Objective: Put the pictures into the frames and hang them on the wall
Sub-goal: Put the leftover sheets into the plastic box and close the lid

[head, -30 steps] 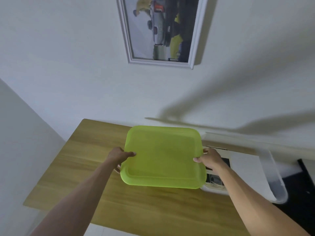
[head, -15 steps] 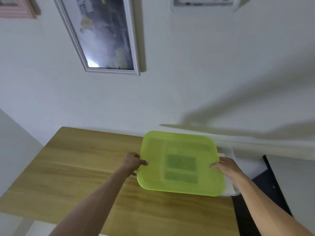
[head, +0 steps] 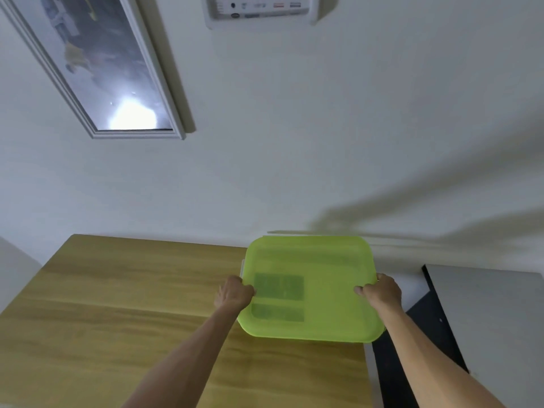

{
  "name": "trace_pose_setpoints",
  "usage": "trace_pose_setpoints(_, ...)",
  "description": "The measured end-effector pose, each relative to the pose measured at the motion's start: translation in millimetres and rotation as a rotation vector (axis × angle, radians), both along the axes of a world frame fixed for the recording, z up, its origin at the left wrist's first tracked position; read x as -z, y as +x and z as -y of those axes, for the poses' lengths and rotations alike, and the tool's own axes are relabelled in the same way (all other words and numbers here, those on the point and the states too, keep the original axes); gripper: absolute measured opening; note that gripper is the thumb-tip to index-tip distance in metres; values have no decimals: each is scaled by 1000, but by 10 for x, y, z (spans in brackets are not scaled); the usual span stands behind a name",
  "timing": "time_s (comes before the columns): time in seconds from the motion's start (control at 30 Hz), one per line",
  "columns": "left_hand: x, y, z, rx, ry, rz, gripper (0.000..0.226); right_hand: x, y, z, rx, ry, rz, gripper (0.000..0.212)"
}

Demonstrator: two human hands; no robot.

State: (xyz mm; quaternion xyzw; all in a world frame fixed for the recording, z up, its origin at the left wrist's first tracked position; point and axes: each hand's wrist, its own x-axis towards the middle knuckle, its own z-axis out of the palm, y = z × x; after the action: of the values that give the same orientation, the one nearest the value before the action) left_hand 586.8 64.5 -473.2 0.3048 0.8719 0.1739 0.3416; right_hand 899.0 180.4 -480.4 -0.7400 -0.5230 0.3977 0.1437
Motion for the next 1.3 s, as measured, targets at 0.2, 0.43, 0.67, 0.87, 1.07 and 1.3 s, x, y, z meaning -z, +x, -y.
trace_pose_setpoints(0.2, -20, -15, -127, -10, -66, -34, 25, 134, -18, -108, -35, -79, 85, 33)
trace_pose_setpoints(0.43, 12, -52, -187, -22, -76, -23, 28, 178, -15, -173, -107, -102, 178, 36)
trace_pose_setpoints(0.67, 70, -120, -128, -67, -70, 4, 28, 233, -21, -146, -150, -149, 226, 44)
trace_pose_setpoints(0.87, 101, -133, -86, -52, -62, -15, 33, 262, -5, -147, -186, -138, 248, 50)
trace_pose_setpoints(1.07, 77, -135, -90, -56, -52, -4, 35, 360, 48, -185, -193, -104, 255, 73)
trace_pose_setpoints(1.3, 149, -137, -43, -106, 7, 38, 42, 239, 33, -129, -278, -104, 310, 85)
